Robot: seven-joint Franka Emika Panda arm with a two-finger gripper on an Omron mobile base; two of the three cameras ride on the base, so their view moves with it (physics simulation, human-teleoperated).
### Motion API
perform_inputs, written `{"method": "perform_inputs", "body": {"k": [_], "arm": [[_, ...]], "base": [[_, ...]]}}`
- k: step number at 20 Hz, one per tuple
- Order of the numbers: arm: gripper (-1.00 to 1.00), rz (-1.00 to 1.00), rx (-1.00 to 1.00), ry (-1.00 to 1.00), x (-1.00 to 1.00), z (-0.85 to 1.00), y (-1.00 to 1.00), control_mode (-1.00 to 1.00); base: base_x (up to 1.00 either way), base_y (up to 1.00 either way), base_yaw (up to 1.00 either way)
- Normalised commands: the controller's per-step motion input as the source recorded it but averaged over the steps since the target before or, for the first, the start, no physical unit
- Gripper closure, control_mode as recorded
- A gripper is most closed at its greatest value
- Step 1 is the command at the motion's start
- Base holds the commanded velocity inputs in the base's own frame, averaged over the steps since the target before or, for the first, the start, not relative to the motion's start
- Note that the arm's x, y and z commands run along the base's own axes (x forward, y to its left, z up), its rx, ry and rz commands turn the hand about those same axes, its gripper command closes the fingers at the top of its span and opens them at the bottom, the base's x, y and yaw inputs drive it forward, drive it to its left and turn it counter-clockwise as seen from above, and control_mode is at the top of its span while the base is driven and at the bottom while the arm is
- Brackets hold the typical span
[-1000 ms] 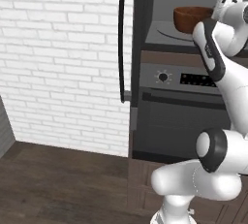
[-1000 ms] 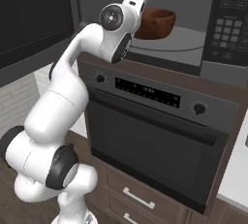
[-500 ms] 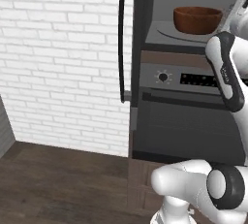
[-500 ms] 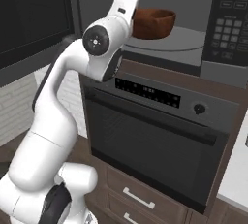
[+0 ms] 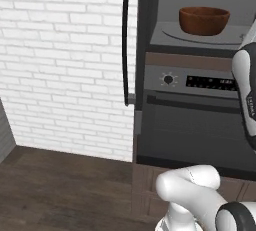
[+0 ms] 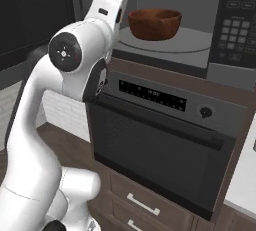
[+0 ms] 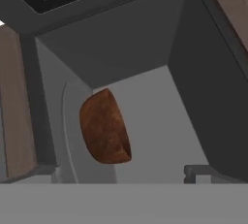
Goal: Pick the carrot from the sink and place it in the bowl. Then pick the bowl and place it in the microwave. Then close the microwave door and press the start button.
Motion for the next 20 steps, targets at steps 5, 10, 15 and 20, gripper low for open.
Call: {"method": "perform_inputs", "body": {"k": [5,10,15,20], "arm": [[-1.00,0.00,0.02,-0.04,-0.99,0.00,0.31,-1.00],[-1.00,0.00,0.06,-0.08,-0.94,-0.09,0.49,-1.00],[-1.00,0.00,0.03,-0.14,-0.75,-0.23,0.63,-1.00],[-1.00,-0.01,0.03,-0.02,-0.66,-0.10,0.66,-1.00]], "base": [[0.00,0.00,0.00],[0.00,0.00,0.00],[0.00,0.00,0.00],[0.00,0.00,0.00]]}}
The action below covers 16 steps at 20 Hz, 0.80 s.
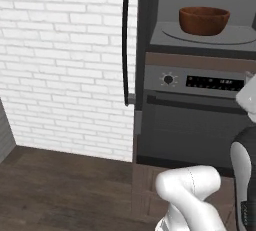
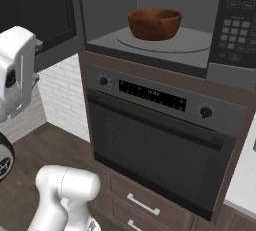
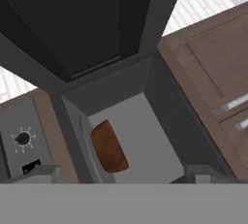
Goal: Pick the carrot from the sink and place it in the bowl. Then pick the bowl and place it in the microwave. Then close the microwave door and press the start button.
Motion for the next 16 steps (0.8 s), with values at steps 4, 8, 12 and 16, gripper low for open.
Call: {"method": "perform_inputs", "body": {"k": [4,8,12,16], "arm": [[-1.00,-0.06,0.07,0.00,-0.67,-0.06,0.63,-1.00],[-1.00,-0.14,0.11,0.00,-0.57,-0.08,0.72,-1.00],[-1.00,-0.15,0.06,0.00,-0.50,-0.10,0.72,-1.00],[-1.00,-0.11,0.00,0.03,-0.16,-0.10,0.85,-1.00]], "base": [[0.00,0.00,0.00],[0.00,0.00,0.00],[0.00,0.00,0.00],[0.00,0.00,0.00]]}}
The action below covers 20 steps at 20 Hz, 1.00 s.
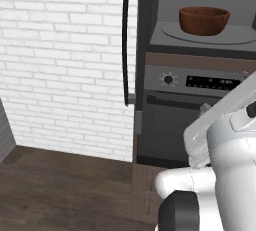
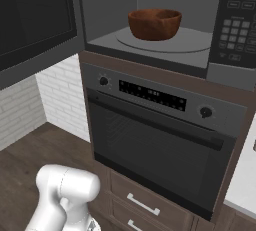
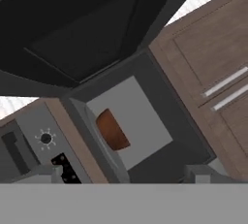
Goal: Pick the carrot from the sink and place it in the bowl. Then pick the bowl and place it in the microwave. Then close the microwave door and press the start button.
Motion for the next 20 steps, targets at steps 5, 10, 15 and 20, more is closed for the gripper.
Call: {"method": "perform_inputs", "body": {"k": [5,10,15,20], "arm": [[-1.00,-0.05,-0.01,0.05,0.00,-0.25,0.82,-1.00],[-1.00,-0.03,0.00,0.00,0.00,-0.48,0.64,-1.00],[-1.00,-0.03,0.00,0.00,0.05,-0.41,0.63,-1.00],[-1.00,0.00,-0.02,0.21,0.50,-0.22,0.42,-1.00]], "base": [[0.00,0.00,0.00],[0.00,0.00,0.00],[0.00,0.00,0.00],[0.00,0.00,0.00]]}}
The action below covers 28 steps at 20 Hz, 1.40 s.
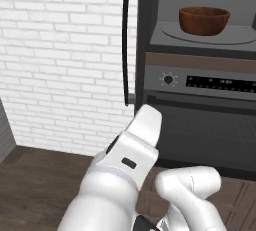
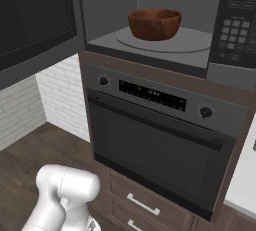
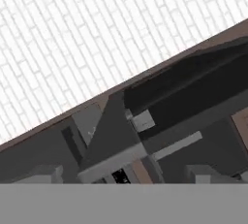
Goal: Pick the carrot from the sink and place it in the bowl. Then pick the bowl and place it in the microwave. Then close the microwave door and press the start button.
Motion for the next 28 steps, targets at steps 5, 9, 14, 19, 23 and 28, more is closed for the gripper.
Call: {"method": "perform_inputs", "body": {"k": [5,9,14,19,23,28], "arm": [[-1.00,-0.01,-0.06,0.15,0.70,-0.29,0.59,-1.00],[-1.00,-0.02,-0.10,0.01,0.45,-0.19,0.76,-1.00],[-1.00,-0.01,-0.07,0.00,0.57,-0.16,0.28,-1.00],[-1.00,0.00,-0.06,0.00,0.67,-0.09,0.05,-1.00],[-1.00,-0.02,-0.01,0.00,0.57,0.00,0.04,-1.00],[-1.00,-0.05,0.00,0.00,0.54,0.00,-0.06,-1.00]], "base": [[0.00,0.00,0.00],[0.00,0.00,0.00],[0.00,0.00,0.00],[0.00,0.00,0.00],[0.00,0.00,0.00],[0.00,0.00,0.00]]}}
